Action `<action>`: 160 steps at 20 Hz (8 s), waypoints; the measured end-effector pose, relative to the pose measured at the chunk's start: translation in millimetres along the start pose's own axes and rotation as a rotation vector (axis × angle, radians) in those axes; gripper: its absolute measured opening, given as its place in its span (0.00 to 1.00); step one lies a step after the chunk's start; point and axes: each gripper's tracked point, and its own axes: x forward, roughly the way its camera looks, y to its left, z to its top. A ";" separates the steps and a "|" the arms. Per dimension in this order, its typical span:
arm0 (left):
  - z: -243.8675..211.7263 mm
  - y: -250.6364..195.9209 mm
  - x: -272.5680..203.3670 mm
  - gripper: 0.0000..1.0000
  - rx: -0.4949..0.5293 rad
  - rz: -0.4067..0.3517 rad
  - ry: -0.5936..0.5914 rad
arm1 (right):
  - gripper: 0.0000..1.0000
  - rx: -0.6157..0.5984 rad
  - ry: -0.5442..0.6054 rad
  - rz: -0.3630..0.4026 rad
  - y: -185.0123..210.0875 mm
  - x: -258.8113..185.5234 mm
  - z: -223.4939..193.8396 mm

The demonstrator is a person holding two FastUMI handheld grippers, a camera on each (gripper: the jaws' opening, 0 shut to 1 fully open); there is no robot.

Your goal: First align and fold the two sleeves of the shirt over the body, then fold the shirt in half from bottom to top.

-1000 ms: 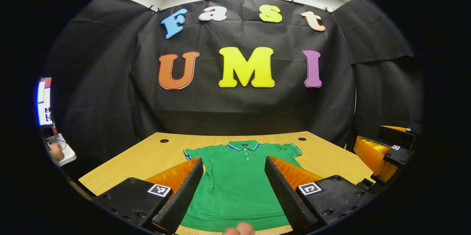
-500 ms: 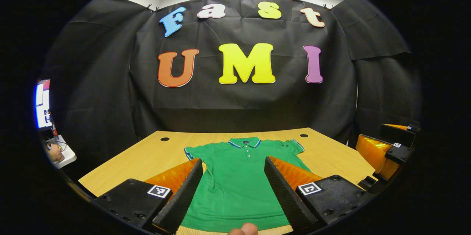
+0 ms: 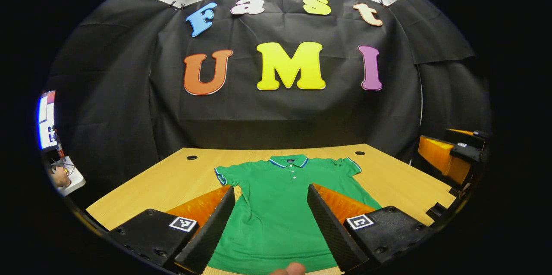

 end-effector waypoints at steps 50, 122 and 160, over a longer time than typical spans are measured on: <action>-70.4 52.6 63.0 1.00 -0.007 0.159 0.183 | 0.23 0.092 0.398 0.192 127.0 338.4 -94.6; -47.3 90.9 360.8 0.08 0.061 0.218 0.457 | 0.96 0.190 0.117 0.266 26.1 95.5 -93.3; -76.8 67.9 -12.5 1.00 -0.032 0.023 0.071 | 0.97 -0.021 0.129 0.177 48.1 -73.7 -91.8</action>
